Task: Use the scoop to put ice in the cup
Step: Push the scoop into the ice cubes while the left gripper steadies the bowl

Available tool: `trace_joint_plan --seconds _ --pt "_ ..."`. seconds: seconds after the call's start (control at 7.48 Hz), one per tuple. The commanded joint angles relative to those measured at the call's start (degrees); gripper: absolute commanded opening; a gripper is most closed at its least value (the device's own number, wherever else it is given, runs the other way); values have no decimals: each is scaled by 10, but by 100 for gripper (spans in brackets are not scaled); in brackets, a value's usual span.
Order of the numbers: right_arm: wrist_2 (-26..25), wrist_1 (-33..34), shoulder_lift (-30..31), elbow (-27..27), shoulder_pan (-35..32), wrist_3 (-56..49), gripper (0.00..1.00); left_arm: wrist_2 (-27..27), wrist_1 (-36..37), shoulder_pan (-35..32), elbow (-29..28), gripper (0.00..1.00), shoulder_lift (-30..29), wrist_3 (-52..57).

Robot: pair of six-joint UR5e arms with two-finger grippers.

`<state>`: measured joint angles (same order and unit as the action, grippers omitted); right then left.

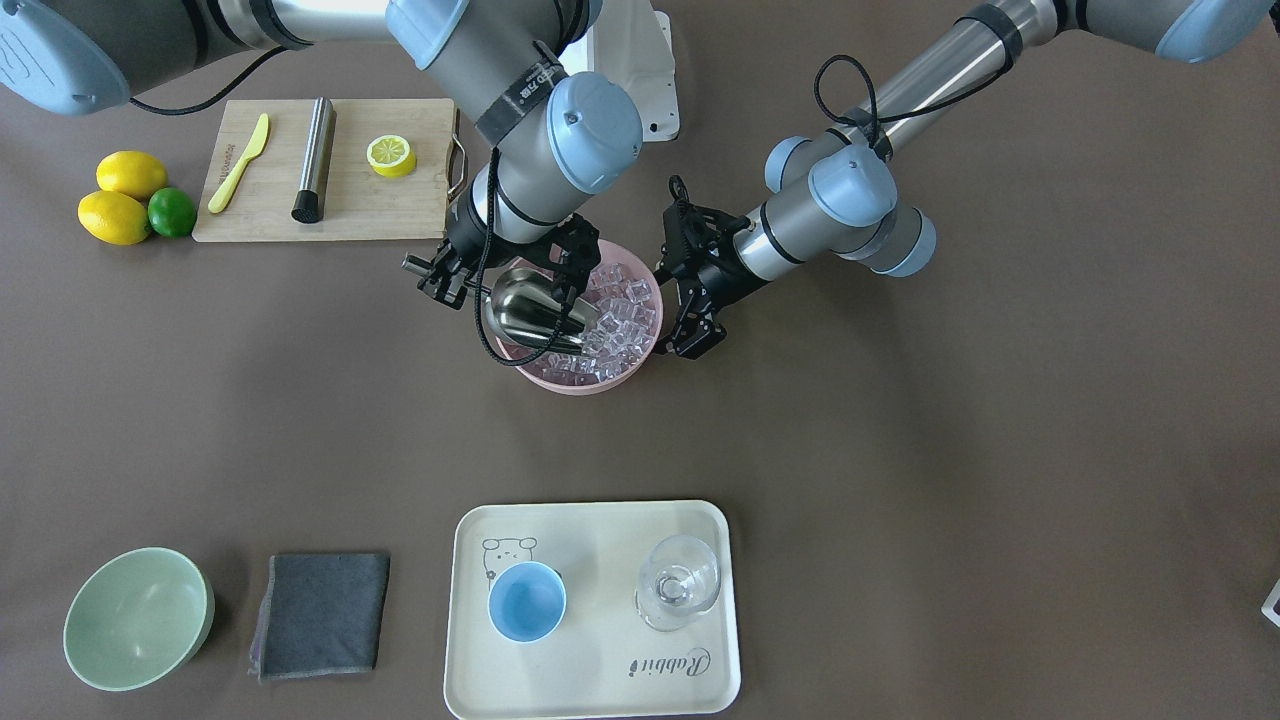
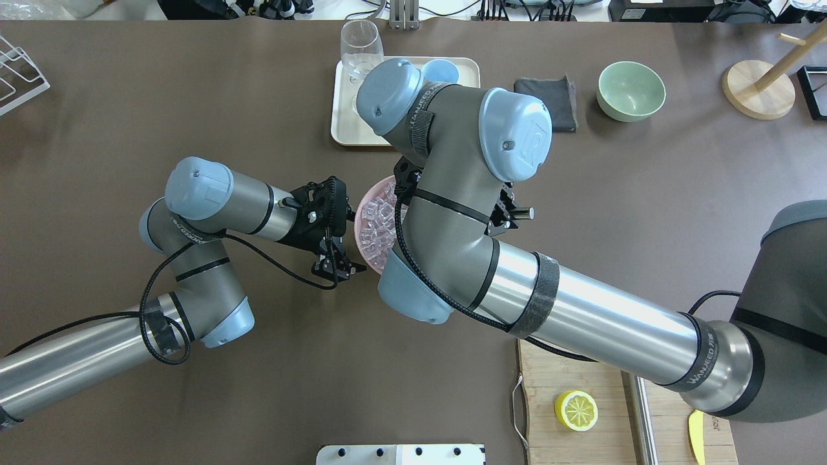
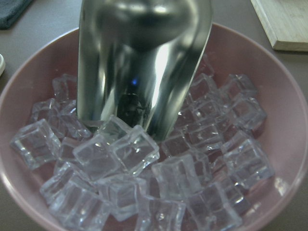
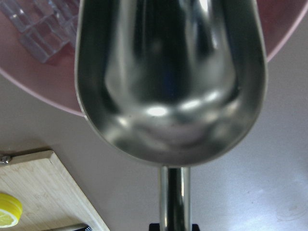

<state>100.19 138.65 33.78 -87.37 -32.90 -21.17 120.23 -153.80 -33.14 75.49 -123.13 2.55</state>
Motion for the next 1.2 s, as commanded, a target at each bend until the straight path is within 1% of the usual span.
trace_joint_plan --seconds 0.0,0.13,0.27,0.53,0.67,0.8,1.07 --pt "9 -40 3 0 0 22 0 0 0 0 0 98 0 0" --pt "16 -62 8 1 0 25 0 1 -1 0 0 98 1 0" --pt "16 -67 7 7 0 44 0 1 -1 0 1 98 3 0" --pt "16 -68 8 5 0 46 0 1 -1 0 2 98 3 1" --pt "16 -81 13 1 -1 54 0 1 -1 0 2 98 4 1" --pt "17 -119 33 -3 -1 67 0 1 -1 0 2 98 4 1" --pt "19 -133 44 -19 -1 78 0 -1 0 0 2 98 3 0"
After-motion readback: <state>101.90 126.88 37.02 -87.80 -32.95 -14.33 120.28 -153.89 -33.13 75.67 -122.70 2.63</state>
